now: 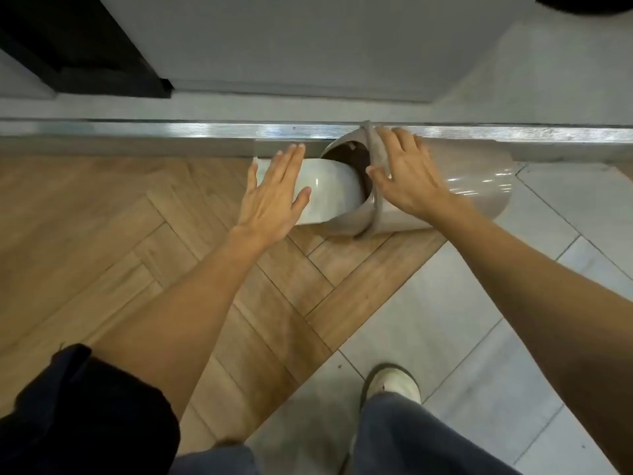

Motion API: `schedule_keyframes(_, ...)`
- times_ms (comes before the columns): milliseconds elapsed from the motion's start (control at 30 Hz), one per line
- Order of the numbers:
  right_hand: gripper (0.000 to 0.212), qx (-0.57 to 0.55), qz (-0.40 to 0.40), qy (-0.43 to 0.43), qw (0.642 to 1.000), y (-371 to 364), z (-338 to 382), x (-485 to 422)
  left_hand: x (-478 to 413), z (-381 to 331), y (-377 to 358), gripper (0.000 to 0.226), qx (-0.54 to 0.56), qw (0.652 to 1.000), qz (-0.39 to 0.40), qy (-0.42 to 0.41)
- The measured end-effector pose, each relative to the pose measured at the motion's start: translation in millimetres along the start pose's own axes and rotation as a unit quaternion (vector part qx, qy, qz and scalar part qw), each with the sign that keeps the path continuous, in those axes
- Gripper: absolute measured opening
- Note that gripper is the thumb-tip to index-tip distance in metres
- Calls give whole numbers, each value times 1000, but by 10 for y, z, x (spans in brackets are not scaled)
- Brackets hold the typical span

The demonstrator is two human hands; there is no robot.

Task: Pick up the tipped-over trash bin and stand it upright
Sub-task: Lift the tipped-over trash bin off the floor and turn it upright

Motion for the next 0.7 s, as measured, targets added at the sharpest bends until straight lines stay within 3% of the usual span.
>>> schedule_keyframes(167, 63, 36, -39, -20, 998, -130, -37, -196, -152, 204, -443, 66, 67, 996, -5, 52)
schedule_keyframes(300, 54, 2, -42, -52, 998, -185, -3, -213, -202, 253, -740, 68, 172, 980, -13, 104)
schedule_keyframes(467, 54, 6, -36, -73, 997, -290, 33, -167, -161, 202, -954, 70, 318, 930, -26, 183)
schedule_keyframes(700, 45, -60, -49, -65, 995, -154, 82, -72, -30, 121, -1050, 69, 420, 870, 1, 259)
Point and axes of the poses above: each hand's wrist, its own x-axis away from the middle knuckle, its own y-axis out of the back of the hand, z = x × y, the point moved 6 cm from there along -x, towards the middle knuckle, and after that the axes turned 3 degrees about -x, right-handed, at the moved point
